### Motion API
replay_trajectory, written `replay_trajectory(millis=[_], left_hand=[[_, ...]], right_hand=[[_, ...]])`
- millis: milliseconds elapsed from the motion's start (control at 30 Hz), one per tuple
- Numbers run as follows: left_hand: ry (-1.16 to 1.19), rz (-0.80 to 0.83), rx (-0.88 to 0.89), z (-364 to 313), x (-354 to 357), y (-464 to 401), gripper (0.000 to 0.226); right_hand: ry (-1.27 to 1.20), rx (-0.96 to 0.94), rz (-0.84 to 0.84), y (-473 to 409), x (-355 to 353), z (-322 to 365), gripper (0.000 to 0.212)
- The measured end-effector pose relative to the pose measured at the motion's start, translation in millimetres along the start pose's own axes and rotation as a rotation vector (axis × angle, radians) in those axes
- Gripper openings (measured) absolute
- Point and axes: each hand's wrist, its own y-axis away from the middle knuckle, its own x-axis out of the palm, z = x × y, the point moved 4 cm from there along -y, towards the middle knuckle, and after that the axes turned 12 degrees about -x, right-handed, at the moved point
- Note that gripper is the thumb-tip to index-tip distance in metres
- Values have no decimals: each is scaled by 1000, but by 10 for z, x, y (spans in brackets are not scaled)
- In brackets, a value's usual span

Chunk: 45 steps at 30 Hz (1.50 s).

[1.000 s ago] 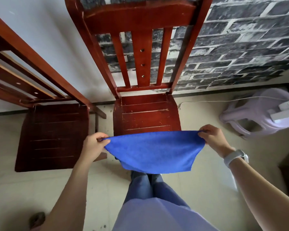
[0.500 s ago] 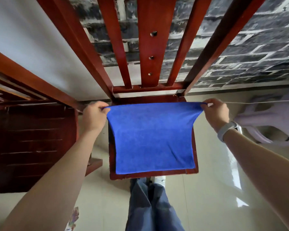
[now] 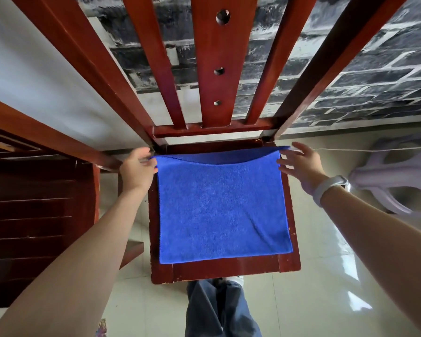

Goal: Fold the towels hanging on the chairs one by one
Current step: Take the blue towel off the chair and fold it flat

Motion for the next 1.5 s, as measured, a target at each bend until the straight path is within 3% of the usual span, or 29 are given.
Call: replay_trajectory(millis=[133,267,367,433,467,533,600,667,867,1033,1233,1367,1500], left_hand=[[-47,-31,11,71,65,81,42],[-184,-17,-48,592,101,399,38],[-398,-54,-74,1127,77,764,35],[-582,-71,79,1371,87,1022,34],[-692,-43,204,1483,123,1150,36],[-899,82,457,1688,246,1353,48],[-1034,219,596,1862,396,1468,59],[-1102,256,607,1943,500,1474,58],[-1174,242,556,2052,528,1442,55],[-1105,215,540,1914,540,1464,48],[-1136,155,484,1836,660,1394,53],[-1157,169,466,1926,663,1334,54],[-1066,165,456,1811,633,1318,50]], right_hand=[[-30,-8,35,9,63,-119,63],[140,-39,-40,227,-32,-519,39],[479,-87,-51,575,-175,-1015,29],[753,-266,32,868,-223,-1263,28],[917,-448,112,1029,-195,-1343,30],[1171,-840,289,1327,-102,-1506,40],[1287,-1036,471,1490,-12,-1736,45],[1365,-1046,543,1502,45,-1884,47],[1431,-849,520,1315,-162,-1986,47],[1382,-765,403,1311,-449,-1895,48],[1423,-942,413,1097,170,-1687,51],[1484,-927,399,973,129,-1799,51],[1249,-935,253,883,-55,-1663,42]])
